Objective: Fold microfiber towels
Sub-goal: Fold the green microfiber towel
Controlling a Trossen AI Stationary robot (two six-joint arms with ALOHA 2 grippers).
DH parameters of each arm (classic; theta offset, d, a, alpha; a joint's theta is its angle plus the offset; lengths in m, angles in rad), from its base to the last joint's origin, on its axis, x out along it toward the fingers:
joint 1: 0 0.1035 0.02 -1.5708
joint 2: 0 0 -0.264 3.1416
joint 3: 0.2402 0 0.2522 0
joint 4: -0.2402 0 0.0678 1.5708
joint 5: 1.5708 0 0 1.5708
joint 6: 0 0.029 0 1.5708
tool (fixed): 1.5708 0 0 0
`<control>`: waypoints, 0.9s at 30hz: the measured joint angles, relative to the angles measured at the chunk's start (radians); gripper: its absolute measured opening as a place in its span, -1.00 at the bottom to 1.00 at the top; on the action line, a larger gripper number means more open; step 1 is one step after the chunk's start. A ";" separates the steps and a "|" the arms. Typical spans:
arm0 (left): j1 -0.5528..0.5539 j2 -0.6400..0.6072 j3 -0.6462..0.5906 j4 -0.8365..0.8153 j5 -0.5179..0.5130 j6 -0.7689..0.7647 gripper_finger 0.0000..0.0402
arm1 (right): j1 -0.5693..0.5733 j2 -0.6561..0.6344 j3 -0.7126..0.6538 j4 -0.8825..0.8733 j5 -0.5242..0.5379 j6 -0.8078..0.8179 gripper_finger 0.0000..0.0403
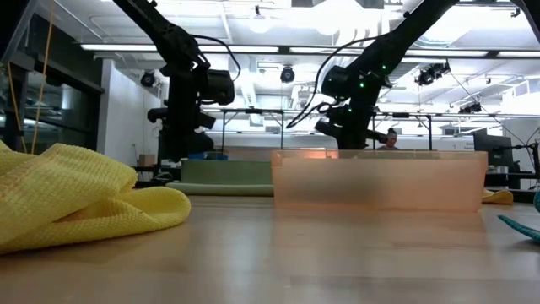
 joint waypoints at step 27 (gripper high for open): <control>0.039 0.000 0.000 0.002 -0.017 0.100 -0.95 | -0.007 0.000 0.000 0.043 -0.003 0.028 -0.98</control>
